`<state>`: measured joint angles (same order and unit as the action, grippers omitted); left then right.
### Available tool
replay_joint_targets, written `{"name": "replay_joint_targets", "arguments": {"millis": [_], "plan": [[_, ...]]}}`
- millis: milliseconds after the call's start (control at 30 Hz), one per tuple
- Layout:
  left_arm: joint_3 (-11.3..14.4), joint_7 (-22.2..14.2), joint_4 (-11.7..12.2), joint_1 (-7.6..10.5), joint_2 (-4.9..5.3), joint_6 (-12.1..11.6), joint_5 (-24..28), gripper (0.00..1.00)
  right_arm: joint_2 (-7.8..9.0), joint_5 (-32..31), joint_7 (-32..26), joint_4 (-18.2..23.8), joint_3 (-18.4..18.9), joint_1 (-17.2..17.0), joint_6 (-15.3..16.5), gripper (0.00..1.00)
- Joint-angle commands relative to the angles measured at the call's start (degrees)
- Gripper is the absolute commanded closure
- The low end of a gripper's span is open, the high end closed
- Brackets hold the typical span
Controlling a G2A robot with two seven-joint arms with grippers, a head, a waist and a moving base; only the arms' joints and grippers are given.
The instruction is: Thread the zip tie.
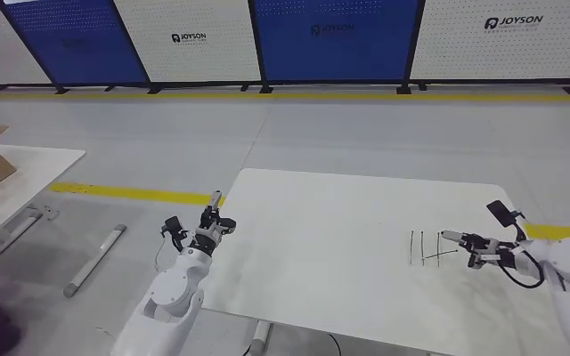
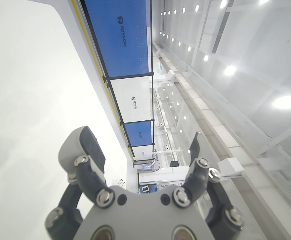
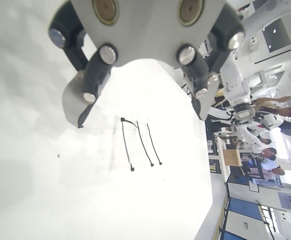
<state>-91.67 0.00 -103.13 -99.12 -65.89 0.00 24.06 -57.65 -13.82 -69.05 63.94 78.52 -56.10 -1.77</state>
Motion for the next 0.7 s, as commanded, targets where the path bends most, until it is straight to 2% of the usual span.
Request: {"name": "replay_joint_targets", "arguments": {"millis": [0,67,100,167,267,333,500,667], "plan": [[0.00,0.00,0.00,0.00,0.00,0.00,0.00,0.00,0.01,0.11,0.22,-0.65,-0.20,0.31,-0.24,0.18],[0.00,0.00,0.00,0.00,0.00,0.00,0.00,0.00,-0.04,-0.09,0.62,-1.55,-0.75,0.93,-0.53,0.19],[0.00,0.00,0.00,0.00,0.00,0.00,0.00,0.00,-0.07,-0.01,0.66,-2.04,-1.01,1.23,-0.49,0.25],[0.00,0.00,0.00,0.00,0.00,0.00,0.00,0.00,-0.17,0.26,0.56,-3.20,-1.64,1.92,-0.33,0.43],[0.00,0.00,0.00,0.00,0.00,0.00,0.00,0.00,-0.28,0.38,0.38,-4.77,-2.57,2.81,0.07,0.54],[0.00,0.00,0.00,0.00,0.00,0.00,0.00,0.00,-0.35,1.17,-0.24,-5.59,-2.95,3.23,0.70,0.51],[0.00,0.00,0.00,0.00,0.00,0.00,0.00,0.00,-0.17,1.82,-0.47,-7.25,-3.01,3.80,1.75,0.51],[0.00,0.00,0.00,0.00,0.00,0.00,0.00,0.00,-0.07,1.71,-0.53,-8.33,-3.50,4.32,1.66,0.56]]}}
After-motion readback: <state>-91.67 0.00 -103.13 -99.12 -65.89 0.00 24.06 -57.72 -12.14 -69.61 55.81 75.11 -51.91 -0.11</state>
